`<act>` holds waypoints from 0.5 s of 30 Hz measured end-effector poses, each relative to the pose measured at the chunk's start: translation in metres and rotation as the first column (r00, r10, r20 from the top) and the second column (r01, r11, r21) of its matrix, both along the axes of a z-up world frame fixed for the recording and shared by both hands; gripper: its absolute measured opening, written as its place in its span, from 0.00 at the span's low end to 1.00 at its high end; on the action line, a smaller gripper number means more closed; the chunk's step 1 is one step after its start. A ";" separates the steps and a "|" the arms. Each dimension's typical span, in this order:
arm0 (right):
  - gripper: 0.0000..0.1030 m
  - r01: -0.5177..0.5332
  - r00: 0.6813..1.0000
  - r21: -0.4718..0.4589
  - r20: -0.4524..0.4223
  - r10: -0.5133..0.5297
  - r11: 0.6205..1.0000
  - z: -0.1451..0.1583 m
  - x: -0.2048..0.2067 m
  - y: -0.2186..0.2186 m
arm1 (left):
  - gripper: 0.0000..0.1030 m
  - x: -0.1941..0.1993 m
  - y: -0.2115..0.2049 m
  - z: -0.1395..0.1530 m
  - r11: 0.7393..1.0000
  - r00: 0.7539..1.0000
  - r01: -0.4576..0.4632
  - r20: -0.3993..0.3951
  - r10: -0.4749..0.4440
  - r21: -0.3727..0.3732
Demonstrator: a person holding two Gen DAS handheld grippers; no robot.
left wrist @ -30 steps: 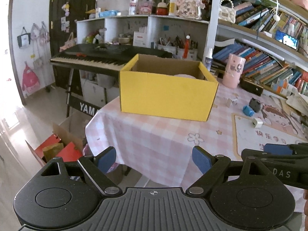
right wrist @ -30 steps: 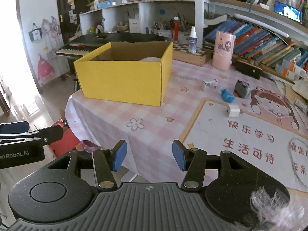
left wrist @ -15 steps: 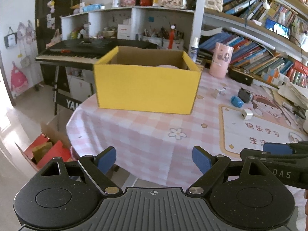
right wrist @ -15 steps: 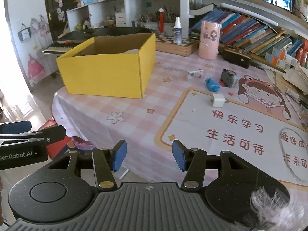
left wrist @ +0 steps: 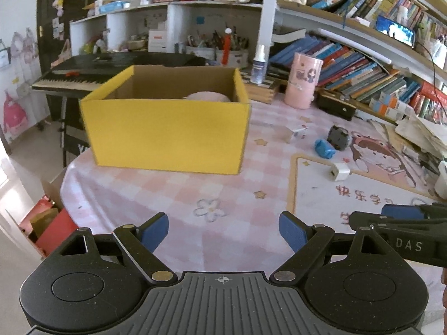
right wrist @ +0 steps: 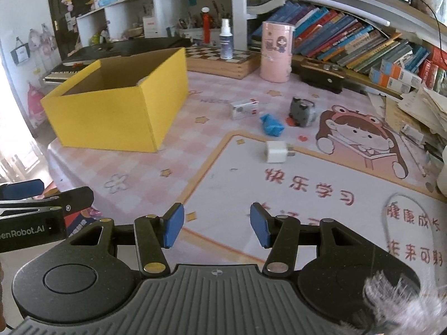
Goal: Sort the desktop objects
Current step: 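Lower the left gripper onto the white plug charger and close it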
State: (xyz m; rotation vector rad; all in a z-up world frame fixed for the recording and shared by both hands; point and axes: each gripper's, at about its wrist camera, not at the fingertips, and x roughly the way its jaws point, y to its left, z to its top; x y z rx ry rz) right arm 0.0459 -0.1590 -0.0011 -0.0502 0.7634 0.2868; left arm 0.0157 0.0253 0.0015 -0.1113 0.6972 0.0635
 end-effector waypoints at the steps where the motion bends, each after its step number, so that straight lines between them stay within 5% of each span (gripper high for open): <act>1: 0.49 0.003 1.000 0.001 -0.002 -0.003 1.000 0.000 0.004 -0.005 | 0.86 0.004 -0.005 0.000 1.000 1.000 0.003 -0.002 -0.003 0.001; 15: 0.49 0.052 0.999 0.023 -0.003 -0.052 0.998 -0.003 0.058 -0.076 | 0.85 0.061 -0.073 -0.005 0.999 0.999 0.051 -0.020 -0.051 0.014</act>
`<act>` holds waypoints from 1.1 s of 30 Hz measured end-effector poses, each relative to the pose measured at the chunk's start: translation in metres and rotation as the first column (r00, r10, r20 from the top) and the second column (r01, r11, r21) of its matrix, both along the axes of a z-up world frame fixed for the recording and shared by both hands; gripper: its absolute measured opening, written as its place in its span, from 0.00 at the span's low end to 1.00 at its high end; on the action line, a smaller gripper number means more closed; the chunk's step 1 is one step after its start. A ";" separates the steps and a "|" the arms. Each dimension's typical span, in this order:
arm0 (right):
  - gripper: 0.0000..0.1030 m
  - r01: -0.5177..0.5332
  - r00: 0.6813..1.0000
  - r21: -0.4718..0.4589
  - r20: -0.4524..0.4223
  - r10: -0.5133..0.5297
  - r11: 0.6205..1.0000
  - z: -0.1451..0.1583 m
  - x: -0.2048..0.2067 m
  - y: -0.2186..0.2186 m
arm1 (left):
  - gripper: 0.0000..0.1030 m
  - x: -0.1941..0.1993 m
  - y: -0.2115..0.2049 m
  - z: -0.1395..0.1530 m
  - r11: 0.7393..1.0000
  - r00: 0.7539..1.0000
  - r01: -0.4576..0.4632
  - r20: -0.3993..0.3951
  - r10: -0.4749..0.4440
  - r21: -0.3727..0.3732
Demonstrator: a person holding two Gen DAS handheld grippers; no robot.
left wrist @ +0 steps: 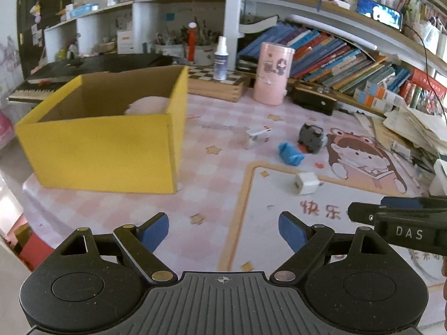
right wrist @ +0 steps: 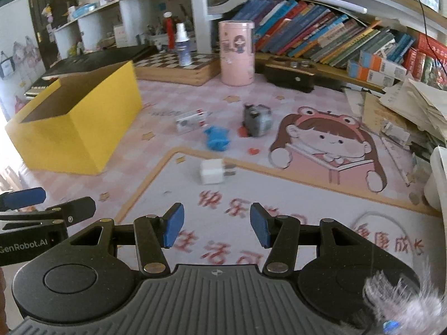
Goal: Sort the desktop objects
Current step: 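Lower the left gripper onto the white plug charger and close it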
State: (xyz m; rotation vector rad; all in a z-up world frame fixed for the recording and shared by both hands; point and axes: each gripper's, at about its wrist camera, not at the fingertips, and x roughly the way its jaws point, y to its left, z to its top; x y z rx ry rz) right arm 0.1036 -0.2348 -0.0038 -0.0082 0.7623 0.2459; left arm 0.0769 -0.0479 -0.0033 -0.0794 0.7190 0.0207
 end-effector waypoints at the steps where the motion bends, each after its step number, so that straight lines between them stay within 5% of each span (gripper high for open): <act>1: 0.49 0.003 1.000 0.002 0.002 -0.003 1.000 0.000 0.004 -0.005 | 0.85 0.004 -0.005 -0.001 1.000 1.000 0.003 0.000 -0.003 0.002; 8: 0.48 0.025 0.999 0.025 0.019 -0.026 0.999 0.003 0.031 -0.039 | 0.84 0.027 -0.041 -0.002 0.999 0.999 0.034 0.008 -0.034 0.023; 18: 0.48 0.032 0.998 0.046 0.058 -0.035 0.998 0.013 0.059 -0.070 | 0.60 0.070 -0.086 -0.021 0.999 0.998 0.054 -0.015 -0.054 0.006; 29: 0.49 0.022 0.999 0.018 0.048 -0.023 1.000 0.012 0.077 -0.085 | 0.58 0.116 -0.120 -0.052 0.996 0.997 0.067 -0.053 -0.064 0.051; 33: 0.49 0.015 0.998 0.012 0.053 -0.015 1.000 0.012 0.083 -0.086 | 0.48 0.124 -0.124 -0.060 0.996 0.996 0.060 -0.077 -0.054 0.072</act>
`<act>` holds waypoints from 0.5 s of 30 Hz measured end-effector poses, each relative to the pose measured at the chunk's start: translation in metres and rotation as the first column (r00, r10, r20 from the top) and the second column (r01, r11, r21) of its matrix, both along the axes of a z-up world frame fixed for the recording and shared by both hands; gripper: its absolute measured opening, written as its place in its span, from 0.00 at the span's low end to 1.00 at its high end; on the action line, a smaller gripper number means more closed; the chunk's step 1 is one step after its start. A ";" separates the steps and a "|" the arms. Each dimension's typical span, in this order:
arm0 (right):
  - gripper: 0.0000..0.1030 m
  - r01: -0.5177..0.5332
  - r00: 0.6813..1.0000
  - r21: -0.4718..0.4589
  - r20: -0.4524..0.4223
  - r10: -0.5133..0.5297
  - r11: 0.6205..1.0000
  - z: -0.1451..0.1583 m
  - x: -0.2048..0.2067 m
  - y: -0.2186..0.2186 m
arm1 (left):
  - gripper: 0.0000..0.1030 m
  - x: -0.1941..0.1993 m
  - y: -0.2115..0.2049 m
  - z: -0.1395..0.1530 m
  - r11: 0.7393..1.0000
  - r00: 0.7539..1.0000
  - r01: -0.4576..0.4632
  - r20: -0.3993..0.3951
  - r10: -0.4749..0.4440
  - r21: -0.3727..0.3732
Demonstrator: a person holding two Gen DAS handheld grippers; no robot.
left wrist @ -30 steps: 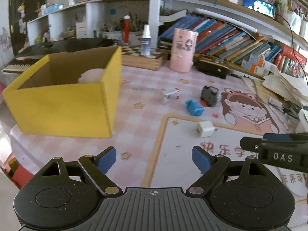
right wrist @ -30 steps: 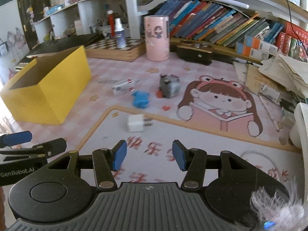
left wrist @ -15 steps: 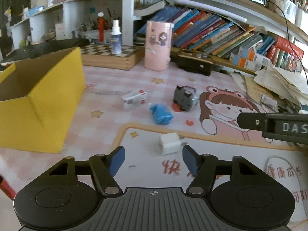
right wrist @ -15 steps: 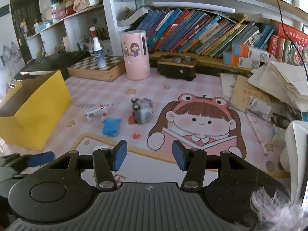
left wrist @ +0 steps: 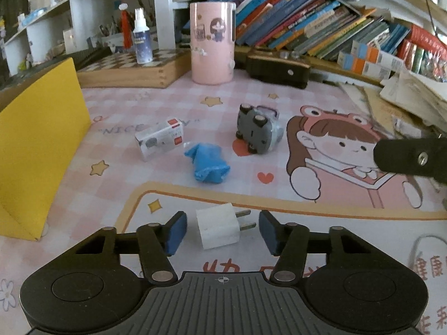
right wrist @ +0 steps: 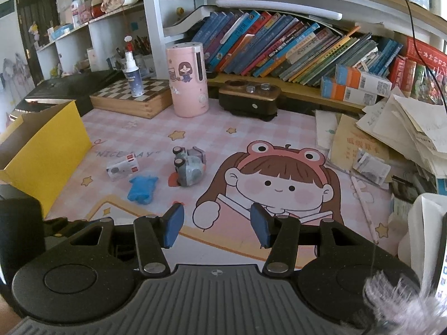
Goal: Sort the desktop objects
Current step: 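Lower the left gripper onto the white plug charger and close it, then grasp the grey toy truck with the right gripper while the left gripper holds the charger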
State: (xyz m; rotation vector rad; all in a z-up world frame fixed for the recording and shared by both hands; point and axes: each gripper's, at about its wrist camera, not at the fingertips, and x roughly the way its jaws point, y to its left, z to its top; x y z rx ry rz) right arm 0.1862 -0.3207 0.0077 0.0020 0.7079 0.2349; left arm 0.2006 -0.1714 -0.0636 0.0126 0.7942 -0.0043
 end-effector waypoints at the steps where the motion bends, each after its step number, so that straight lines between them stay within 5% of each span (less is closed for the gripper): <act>1: 0.49 -0.002 1.000 -0.002 0.002 0.002 1.000 0.000 0.002 0.000 | 0.45 0.000 0.000 -0.001 1.000 1.000 0.000 -0.001 0.000 0.003; 15: 0.49 -0.045 0.999 0.061 -0.017 0.046 0.997 -0.015 0.038 0.012 | 0.43 -0.035 0.053 0.035 0.992 0.992 -0.121 0.026 0.122 -0.045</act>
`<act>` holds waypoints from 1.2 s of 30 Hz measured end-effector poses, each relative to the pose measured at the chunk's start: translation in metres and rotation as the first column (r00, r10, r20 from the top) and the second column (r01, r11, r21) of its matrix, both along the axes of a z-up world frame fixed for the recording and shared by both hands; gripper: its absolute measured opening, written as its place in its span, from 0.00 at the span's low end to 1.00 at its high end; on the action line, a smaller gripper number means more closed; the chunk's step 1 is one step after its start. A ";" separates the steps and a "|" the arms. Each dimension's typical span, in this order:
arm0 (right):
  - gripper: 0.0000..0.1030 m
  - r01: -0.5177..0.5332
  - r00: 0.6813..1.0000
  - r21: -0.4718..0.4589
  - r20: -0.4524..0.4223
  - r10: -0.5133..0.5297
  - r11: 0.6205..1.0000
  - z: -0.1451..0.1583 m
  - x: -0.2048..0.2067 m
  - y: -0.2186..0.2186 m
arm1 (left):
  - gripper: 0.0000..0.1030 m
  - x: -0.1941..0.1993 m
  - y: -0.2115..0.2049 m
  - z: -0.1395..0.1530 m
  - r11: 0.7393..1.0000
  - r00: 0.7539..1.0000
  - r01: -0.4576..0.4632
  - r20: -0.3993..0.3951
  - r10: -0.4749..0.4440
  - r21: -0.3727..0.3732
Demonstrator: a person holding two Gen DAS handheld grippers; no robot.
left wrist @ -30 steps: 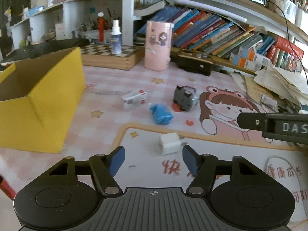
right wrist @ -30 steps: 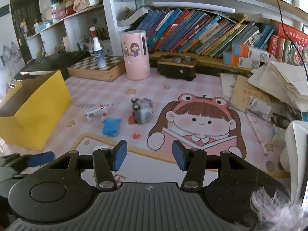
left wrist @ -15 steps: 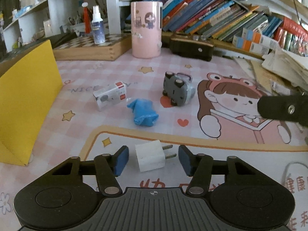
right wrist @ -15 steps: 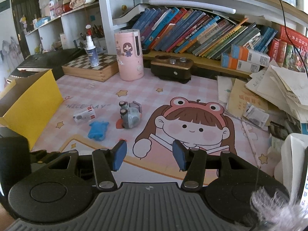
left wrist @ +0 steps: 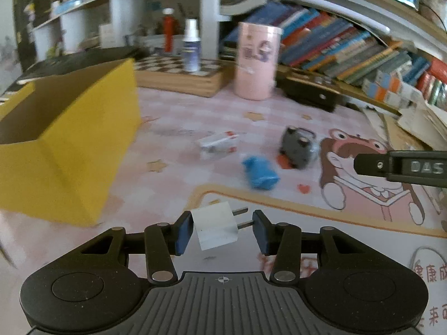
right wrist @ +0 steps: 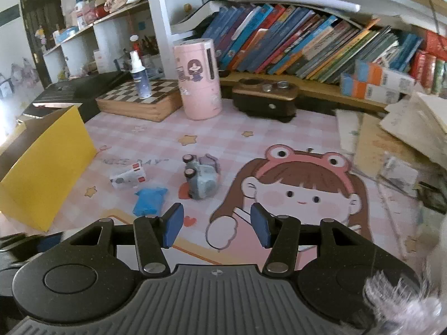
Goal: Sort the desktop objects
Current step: 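Grasp the grey toy truck with the right gripper while the left gripper holds the charger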
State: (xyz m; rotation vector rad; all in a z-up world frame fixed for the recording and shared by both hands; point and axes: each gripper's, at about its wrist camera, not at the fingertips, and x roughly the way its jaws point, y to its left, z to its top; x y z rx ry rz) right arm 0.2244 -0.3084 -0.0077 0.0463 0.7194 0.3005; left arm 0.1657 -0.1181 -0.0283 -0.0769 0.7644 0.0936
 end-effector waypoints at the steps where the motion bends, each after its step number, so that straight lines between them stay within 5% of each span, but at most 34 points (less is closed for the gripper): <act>1: 0.49 -0.006 1.000 0.001 -0.001 0.006 1.000 -0.002 0.003 0.002 | 0.43 -0.004 0.004 0.002 1.000 1.000 -0.011 -0.004 0.011 0.003; 16: 0.53 -0.151 0.988 -0.158 0.000 0.153 0.976 -0.051 0.066 0.046 | 0.44 -0.044 0.034 0.019 0.997 0.998 -0.065 -0.024 0.066 0.044; 27: 0.53 -0.141 0.990 -0.133 -0.025 0.139 0.981 -0.065 0.100 0.061 | 0.44 -0.057 0.048 0.022 0.993 0.993 -0.116 -0.024 0.117 0.030; 32: 0.40 -0.127 0.992 -0.126 -0.017 0.126 0.984 -0.065 0.102 0.061 | 0.43 -0.061 0.054 0.023 0.989 0.989 -0.145 -0.023 0.145 0.019; 36: 0.40 -0.097 0.995 -0.112 -0.007 0.097 0.989 -0.061 0.097 0.059 | 0.44 -0.063 0.057 0.024 0.987 0.987 -0.157 -0.017 0.157 0.016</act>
